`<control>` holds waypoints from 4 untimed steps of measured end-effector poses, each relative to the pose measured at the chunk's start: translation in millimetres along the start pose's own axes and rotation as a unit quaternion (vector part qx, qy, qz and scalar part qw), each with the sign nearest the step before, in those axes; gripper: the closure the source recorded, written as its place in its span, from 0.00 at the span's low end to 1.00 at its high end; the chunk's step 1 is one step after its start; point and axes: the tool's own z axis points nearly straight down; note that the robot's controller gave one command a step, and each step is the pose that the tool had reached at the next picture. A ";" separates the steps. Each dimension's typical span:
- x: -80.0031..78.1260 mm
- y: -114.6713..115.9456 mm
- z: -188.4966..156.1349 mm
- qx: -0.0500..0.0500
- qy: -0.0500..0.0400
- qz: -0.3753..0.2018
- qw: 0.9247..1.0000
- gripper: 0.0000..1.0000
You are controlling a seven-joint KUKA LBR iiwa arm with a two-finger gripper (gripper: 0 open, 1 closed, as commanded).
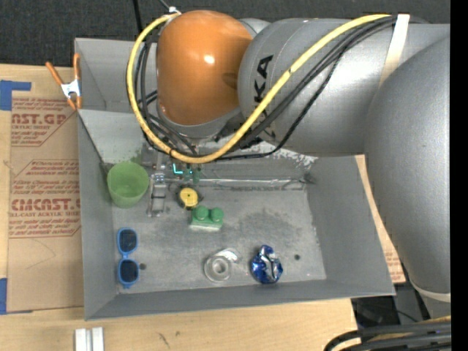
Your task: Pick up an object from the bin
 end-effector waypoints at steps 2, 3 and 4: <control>55.7 16.0 170.6 -0.001 -0.002 0.065 0.998 0.00; 51.8 15.4 166.3 -0.002 -0.005 0.066 0.998 1.00; 3.6 -7.5 56.2 -0.002 -0.008 0.067 0.998 1.00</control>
Offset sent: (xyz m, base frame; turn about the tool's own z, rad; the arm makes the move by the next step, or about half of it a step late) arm 0.0170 -0.0121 -0.0998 -0.0235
